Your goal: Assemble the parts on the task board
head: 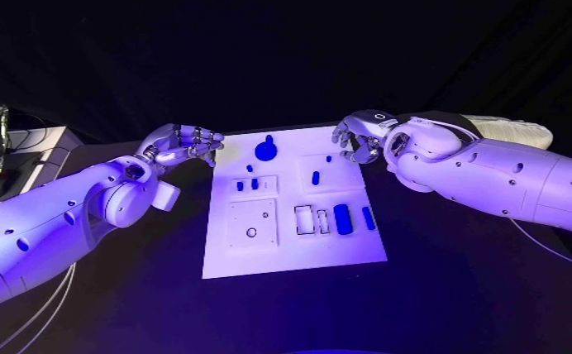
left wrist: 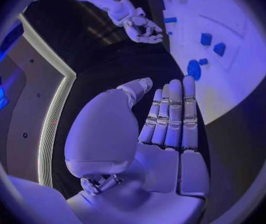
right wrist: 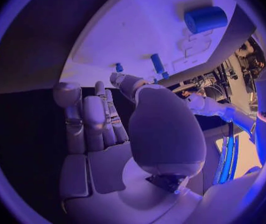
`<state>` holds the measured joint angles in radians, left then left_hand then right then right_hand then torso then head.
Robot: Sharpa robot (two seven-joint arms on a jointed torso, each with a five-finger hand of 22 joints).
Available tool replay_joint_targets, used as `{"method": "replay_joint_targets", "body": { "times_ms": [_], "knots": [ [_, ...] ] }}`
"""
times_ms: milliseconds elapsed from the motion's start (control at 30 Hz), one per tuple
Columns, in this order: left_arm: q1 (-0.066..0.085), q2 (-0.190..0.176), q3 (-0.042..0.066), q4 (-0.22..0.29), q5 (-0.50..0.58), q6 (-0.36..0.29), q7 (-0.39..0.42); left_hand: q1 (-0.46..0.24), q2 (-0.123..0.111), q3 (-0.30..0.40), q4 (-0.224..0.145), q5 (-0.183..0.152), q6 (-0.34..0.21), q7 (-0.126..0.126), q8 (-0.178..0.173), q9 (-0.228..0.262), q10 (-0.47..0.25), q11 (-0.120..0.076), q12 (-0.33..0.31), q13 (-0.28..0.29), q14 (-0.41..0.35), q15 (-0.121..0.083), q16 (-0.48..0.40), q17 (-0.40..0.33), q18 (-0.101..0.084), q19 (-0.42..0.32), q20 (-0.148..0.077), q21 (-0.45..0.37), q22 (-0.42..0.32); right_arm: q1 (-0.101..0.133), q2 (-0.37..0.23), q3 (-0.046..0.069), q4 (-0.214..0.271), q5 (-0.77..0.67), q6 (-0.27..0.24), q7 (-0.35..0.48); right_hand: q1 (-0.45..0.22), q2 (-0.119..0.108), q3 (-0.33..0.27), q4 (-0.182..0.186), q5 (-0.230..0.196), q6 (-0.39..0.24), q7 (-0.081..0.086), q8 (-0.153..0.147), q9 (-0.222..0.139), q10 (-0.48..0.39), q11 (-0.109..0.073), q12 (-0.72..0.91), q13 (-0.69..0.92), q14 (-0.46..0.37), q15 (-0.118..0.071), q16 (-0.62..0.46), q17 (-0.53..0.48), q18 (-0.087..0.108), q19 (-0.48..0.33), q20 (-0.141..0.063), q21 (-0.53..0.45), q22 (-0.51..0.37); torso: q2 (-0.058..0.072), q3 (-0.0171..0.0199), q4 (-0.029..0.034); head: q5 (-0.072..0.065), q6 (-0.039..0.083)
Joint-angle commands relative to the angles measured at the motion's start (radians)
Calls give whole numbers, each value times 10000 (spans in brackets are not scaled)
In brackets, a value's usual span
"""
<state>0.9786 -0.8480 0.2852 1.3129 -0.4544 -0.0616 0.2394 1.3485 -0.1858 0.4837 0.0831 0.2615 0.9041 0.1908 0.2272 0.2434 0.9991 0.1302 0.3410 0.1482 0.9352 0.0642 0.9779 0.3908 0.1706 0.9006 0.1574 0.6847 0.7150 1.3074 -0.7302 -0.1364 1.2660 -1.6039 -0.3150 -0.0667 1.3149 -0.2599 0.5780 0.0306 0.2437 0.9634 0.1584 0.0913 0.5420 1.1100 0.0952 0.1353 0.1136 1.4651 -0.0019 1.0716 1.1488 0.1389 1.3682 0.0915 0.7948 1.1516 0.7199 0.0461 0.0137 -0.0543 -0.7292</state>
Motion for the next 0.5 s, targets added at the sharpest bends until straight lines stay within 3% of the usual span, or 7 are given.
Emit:
{"method": "replay_joint_targets", "body": {
  "times_ms": [33,67,233,367,500],
  "knots": [
    [-141,-96,60,349,1822,807,995,-17,-150,-49,412,-102,-65,53,141,48,307,82,-543,-381,102,195,-2313,-881,182,-262,259,-1550,-1107,-54,101,2,53,-1517,723,-815,25,-115,-59,55,-63,-104,20,-105,-65,-176,28,-136,-72,350,93,101,-4,-95,18,32,83,40,4,-12,15,-69,-14],
    [-175,-116,80,424,1867,848,1043,125,-234,-59,405,-53,-66,-65,189,72,384,36,-799,-506,3,208,-3002,-1025,98,-126,322,-1853,-1366,-74,134,1,52,-1573,764,-844,27,-122,-70,57,-68,-108,20,-112,-73,-194,31,-152,-82,349,96,112,-2,-92,11,35,67,35,1,-22,18,-77,-17],
    [-299,-185,158,675,1973,966,1189,357,-289,-377,704,-94,-123,-22,269,91,868,166,-1962,-802,15,466,-5363,-1204,91,-92,628,-3617,-2738,-171,319,-5,8,-1726,872,-920,50,-128,-162,78,-90,-121,31,-150,-133,-338,53,-269,-158,337,116,183,2,-98,12,54,124,87,8,-16,-7,-71,-6],
    [-351,-204,196,793,2004,970,1277,462,-282,-447,795,-82,-114,-3,276,71,1038,177,-2250,-796,98,518,-5946,-1178,102,-135,750,-4263,-3247,-250,463,-10,-29,-1760,961,-908,57,-103,-297,123,-106,-97,48,-166,-190,-470,78,-368,-232,326,138,247,-1,-97,3,76,129,110,13,-31,17,-80,-27],
    [-372,-211,215,852,2014,938,1326,538,-271,-482,873,-76,-82,17,288,54,1159,196,-2462,-792,5,588,-6459,-1216,104,-187,868,-4780,-3669,-325,571,-16,-91,-1762,930,-887,35,-66,-363,172,-111,-81,50,-172,-219,-496,84,-393,-259,324,143,292,11,-101,8,87,158,134,16,-19,22,-74,-36]
  ]
}}
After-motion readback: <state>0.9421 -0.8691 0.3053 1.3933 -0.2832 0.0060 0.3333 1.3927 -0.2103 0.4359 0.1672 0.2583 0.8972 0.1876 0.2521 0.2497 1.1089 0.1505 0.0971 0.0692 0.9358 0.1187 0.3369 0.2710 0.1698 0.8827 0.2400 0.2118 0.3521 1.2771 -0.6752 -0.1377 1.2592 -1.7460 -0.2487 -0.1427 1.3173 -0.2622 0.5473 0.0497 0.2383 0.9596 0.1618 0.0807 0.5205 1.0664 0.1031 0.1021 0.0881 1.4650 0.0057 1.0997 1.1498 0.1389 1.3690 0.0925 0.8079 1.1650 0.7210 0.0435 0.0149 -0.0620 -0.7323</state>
